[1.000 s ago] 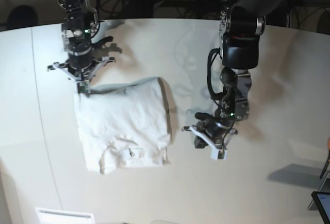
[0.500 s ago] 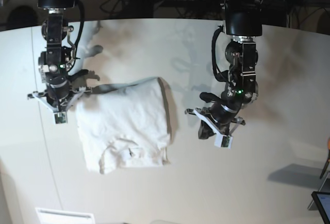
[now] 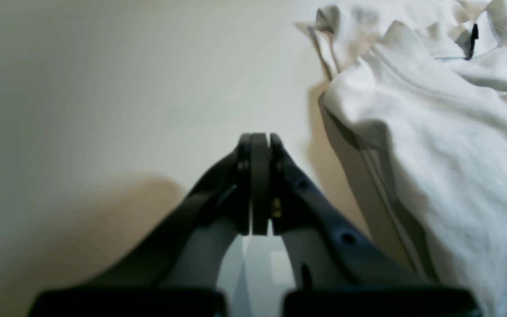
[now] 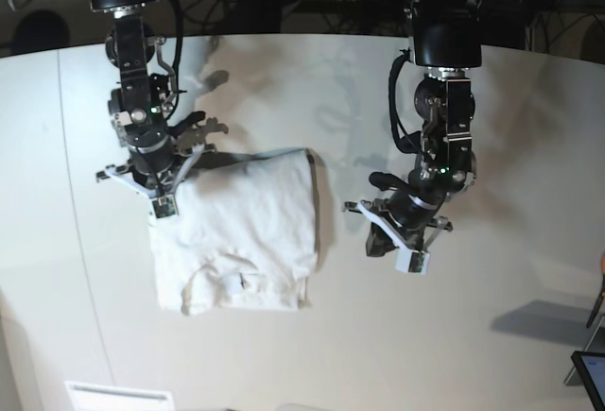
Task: Fold the T-shirt properly
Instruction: 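Press the bundle's edge with the right gripper to square it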
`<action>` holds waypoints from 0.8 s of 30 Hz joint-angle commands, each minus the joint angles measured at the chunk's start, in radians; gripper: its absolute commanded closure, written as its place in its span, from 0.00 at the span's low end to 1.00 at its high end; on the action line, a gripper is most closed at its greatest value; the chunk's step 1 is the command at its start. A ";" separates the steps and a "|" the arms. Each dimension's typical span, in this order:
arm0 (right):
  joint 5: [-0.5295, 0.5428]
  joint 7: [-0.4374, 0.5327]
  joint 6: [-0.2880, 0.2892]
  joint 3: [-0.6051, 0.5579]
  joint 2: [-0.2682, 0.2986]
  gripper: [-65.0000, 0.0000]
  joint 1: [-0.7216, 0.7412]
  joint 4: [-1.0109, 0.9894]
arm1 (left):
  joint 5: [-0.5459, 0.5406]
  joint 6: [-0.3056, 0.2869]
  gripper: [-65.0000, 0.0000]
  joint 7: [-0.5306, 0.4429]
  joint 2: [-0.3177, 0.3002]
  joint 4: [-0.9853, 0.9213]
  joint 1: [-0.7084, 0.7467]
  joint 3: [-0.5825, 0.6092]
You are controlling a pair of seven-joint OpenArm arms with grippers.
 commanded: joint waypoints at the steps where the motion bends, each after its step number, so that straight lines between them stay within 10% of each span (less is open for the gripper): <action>1: 0.005 0.021 -0.007 -0.014 -0.006 1.00 0.001 0.036 | -0.010 0.004 1.00 -0.022 -0.009 0.017 -0.022 -0.021; 14: 0.005 0.020 -0.057 -0.042 0.005 1.00 -0.028 0.059 | -0.009 0.003 1.00 -0.020 -0.021 0.018 -0.015 -0.044; 24: 0.010 0.077 -0.048 0.225 0.034 1.00 -0.080 0.137 | -0.009 0.000 1.00 -0.029 -0.072 0.169 0.143 -0.042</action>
